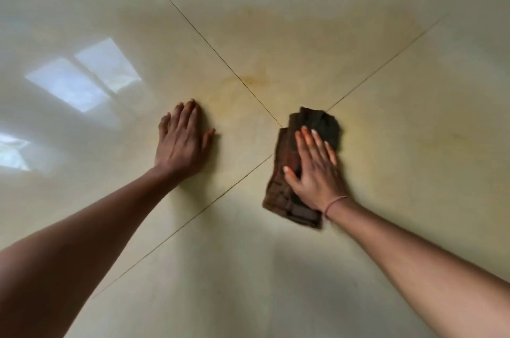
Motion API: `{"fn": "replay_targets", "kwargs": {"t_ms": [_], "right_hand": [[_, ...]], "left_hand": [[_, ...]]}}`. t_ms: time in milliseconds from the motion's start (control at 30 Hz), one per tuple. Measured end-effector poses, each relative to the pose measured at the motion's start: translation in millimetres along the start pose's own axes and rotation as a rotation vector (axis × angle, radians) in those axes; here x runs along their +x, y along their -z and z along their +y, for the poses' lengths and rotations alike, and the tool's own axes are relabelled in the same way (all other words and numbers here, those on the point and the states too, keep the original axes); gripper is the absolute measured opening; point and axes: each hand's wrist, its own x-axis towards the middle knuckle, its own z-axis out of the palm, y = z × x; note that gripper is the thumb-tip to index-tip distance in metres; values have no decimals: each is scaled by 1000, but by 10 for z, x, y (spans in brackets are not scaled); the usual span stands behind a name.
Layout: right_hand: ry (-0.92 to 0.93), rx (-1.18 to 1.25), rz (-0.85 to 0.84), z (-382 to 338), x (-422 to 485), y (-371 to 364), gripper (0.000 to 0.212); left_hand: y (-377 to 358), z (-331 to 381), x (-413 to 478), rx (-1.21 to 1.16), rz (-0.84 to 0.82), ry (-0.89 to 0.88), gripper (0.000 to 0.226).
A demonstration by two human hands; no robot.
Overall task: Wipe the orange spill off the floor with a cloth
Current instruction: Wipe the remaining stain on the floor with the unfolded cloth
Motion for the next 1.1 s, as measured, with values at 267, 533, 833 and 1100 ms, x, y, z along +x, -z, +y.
{"fn": "replay_targets", "kwargs": {"t_ms": [267, 533, 833, 1100], "right_hand": [[-148, 18, 48, -627, 1813, 48, 77], [308, -29, -50, -168, 876, 88, 75], [395, 10, -55, -801, 877, -26, 76], [26, 35, 17, -604, 975, 3, 81]], "left_hand": [[-21, -86, 44, -56, -7, 8, 65], [19, -83, 25, -73, -42, 8, 67], [21, -107, 24, -122, -33, -6, 67], [-44, -96, 28, -83, -12, -8, 60]]}}
